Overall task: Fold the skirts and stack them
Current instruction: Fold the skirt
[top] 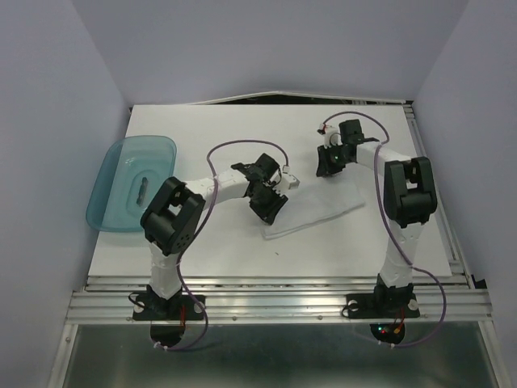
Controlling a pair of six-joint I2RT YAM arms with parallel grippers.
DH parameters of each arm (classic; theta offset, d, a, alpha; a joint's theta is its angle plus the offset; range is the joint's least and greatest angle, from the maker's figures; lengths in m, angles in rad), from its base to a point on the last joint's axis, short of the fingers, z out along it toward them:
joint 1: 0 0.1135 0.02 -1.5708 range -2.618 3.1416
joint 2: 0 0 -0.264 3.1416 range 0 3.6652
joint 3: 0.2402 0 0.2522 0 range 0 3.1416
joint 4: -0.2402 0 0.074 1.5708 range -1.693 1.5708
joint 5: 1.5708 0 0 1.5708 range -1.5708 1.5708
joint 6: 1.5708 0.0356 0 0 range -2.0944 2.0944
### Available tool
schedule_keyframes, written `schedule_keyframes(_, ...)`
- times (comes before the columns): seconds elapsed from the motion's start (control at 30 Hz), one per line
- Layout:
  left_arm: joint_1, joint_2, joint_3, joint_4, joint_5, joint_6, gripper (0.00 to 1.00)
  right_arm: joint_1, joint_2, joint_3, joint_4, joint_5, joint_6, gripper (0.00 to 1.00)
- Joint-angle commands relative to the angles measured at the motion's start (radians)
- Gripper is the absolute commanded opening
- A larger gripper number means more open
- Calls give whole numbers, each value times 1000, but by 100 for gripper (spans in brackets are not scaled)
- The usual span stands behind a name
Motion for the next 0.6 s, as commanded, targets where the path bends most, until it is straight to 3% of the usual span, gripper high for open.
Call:
schedule_keyframes(0.0, 71, 75, 63, -16, -73, -2, 48, -9, -125, -108, -8, 76, -137, 23)
schedule_keyframes(0.13, 151, 140, 154, -36, -143, 90, 48, -9, -193, -191, -77, 62, -165, 17)
schedule_keyframes(0.27, 196, 279, 364, -83, -185, 201, 51, -9, -236, -263, -153, -31, -114, 9)
schedule_keyframes(0.4, 202, 412, 729, -128, -214, 306, 60, 20, -260, -327, -174, -205, -3, 9)
schedule_keyframes(0.57, 202, 485, 982, -93, -312, 336, 74, 106, -254, -418, 37, -355, 250, 9)
